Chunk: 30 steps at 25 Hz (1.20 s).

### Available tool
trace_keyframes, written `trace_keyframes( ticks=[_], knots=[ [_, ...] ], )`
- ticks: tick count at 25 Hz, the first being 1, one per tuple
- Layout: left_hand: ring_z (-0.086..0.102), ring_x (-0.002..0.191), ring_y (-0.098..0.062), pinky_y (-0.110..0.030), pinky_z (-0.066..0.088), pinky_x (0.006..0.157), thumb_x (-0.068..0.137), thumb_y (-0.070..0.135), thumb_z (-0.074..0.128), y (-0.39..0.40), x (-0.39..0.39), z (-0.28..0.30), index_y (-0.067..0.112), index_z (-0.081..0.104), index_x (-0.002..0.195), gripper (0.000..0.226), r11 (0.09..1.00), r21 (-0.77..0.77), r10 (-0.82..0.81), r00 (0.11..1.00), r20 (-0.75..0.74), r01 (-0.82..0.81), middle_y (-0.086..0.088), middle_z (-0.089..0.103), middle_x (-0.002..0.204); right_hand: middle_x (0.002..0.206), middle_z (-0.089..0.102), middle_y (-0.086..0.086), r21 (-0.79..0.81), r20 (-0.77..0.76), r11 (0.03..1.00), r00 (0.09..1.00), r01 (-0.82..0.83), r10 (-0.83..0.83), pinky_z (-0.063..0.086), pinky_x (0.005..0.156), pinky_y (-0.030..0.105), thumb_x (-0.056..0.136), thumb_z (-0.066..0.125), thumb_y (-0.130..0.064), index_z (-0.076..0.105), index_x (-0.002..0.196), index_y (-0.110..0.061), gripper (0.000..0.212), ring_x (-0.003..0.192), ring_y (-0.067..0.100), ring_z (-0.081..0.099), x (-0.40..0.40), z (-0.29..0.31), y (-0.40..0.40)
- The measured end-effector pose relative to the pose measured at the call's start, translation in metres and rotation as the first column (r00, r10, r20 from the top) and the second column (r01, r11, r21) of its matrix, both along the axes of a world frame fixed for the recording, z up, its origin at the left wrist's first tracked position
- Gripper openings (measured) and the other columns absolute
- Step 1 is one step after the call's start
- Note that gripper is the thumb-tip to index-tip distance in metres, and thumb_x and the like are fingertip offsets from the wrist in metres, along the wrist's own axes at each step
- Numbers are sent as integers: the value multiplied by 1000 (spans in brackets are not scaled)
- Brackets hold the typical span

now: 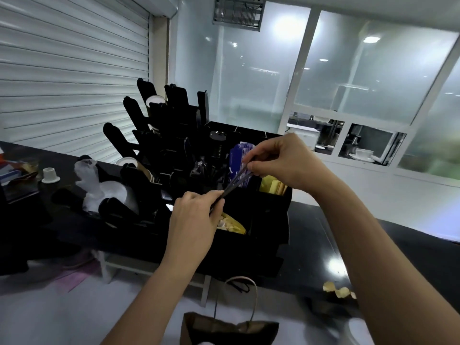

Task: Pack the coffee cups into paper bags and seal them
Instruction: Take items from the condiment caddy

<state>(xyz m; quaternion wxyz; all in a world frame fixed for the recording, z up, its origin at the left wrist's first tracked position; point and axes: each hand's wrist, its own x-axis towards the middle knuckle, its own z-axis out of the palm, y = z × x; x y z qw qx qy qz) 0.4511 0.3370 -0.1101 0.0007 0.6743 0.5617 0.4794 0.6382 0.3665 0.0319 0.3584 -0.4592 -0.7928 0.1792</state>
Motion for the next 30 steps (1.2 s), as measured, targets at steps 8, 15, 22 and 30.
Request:
trace_keyframes(
  ticks=[8, 15, 22, 30],
  knots=[
    [63, 92, -1, -24, 54, 81, 96, 38, 65, -35, 1, -19, 37, 74, 109, 16, 975, -52, -204, 964, 172, 215, 15, 68, 93, 107, 75, 16, -132, -339, 961, 922, -242, 185, 57, 81, 24, 83, 82, -19, 81, 95, -26, 14, 97, 19, 72, 17, -47, -42],
    [68, 85, 9, -20, 57, 80, 82, 33, 81, -67, 7, -34, 37, 79, 94, 12, 914, -81, -362, 890, 276, 397, 25, 73, 83, 87, 73, 4, -187, -480, 958, 871, -215, 102, 53, 70, 23, 78, 82, -29, 81, 92, -16, 19, 73, 11, 62, 30, -100, -65],
    [65, 87, 9, -11, 51, 77, 82, 36, 81, -86, 21, -55, 36, 78, 93, 11, 879, -191, -406, 895, 186, 438, 29, 69, 84, 79, 74, 7, -85, -366, 985, 924, -154, 112, 58, 68, 27, 86, 81, -21, 74, 87, -12, 12, 69, 18, 69, 42, -125, -94],
    [54, 109, 7, -9, 42, 84, 89, 40, 72, -94, 12, -84, 38, 67, 113, 25, 866, -262, -417, 904, 96, 427, 25, 63, 107, 81, 74, 6, -61, -153, 998, 988, -35, 25, 60, 77, 53, 85, 82, -31, 73, 82, -16, 17, 78, 30, 73, 63, -153, -116]
  ],
)
